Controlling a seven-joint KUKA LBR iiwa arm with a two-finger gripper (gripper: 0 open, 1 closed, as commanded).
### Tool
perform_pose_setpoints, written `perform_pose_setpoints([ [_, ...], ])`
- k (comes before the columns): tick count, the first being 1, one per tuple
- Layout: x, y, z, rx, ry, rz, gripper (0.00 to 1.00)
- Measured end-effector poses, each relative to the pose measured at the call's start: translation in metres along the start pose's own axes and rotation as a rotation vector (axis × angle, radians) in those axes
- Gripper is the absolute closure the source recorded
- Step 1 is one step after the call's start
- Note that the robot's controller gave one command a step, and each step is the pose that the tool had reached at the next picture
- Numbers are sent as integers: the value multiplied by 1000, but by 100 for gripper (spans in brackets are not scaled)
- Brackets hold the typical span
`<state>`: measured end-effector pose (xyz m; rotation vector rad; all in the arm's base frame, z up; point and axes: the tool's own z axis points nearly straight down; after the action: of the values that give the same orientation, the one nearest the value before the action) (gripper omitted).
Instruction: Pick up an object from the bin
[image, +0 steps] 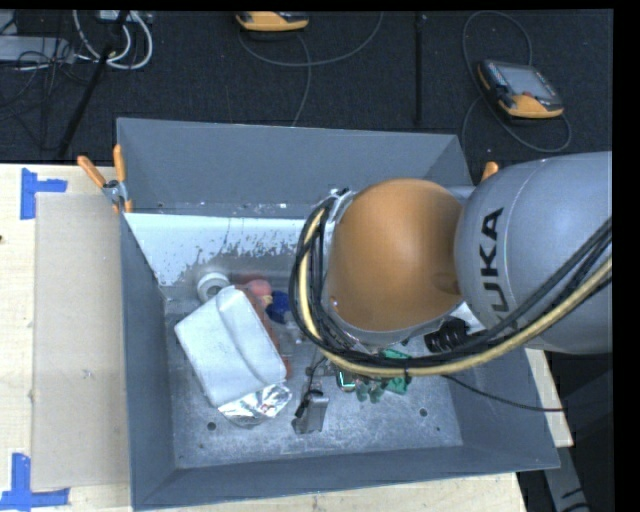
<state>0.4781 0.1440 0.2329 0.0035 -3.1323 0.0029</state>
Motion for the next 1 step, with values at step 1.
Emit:
perform_pose_setpoints([
  [1, -45, -3, 156, 0, -3, -97, 0],
])
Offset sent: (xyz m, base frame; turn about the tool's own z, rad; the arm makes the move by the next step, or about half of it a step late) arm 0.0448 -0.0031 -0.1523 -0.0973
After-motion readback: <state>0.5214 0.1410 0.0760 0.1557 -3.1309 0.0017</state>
